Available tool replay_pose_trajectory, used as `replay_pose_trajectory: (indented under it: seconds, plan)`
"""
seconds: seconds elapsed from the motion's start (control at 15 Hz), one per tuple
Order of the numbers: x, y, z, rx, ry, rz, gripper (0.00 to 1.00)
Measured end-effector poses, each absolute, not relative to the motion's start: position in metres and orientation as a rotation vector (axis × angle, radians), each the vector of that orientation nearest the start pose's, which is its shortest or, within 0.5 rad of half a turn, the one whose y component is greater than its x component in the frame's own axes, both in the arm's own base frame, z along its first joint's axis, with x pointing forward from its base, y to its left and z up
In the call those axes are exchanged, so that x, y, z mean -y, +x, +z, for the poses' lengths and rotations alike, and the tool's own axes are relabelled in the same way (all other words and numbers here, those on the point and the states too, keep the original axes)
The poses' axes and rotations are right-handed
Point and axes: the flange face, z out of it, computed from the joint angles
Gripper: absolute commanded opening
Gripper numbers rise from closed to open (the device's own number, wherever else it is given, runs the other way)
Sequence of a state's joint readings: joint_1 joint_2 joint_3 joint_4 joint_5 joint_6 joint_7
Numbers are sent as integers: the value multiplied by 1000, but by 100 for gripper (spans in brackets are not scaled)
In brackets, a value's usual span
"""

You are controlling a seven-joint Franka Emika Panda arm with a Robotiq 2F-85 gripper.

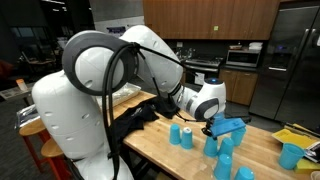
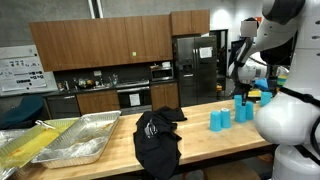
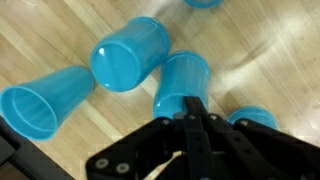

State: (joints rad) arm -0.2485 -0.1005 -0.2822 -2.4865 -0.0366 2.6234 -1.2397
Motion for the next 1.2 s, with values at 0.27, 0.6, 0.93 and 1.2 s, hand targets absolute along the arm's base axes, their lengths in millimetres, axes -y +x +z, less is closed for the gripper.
replay_pose_trajectory:
  seconds: [0.27, 0.6, 0.93, 1.2]
  plan:
    - [254, 419, 349, 1146, -3113, -259, 18]
    - [254, 419, 347, 1147, -3111, -254, 58]
    - [250, 422, 347, 1184, -3098, -254, 88]
    - [242, 426, 347, 1255, -3077, -243, 100]
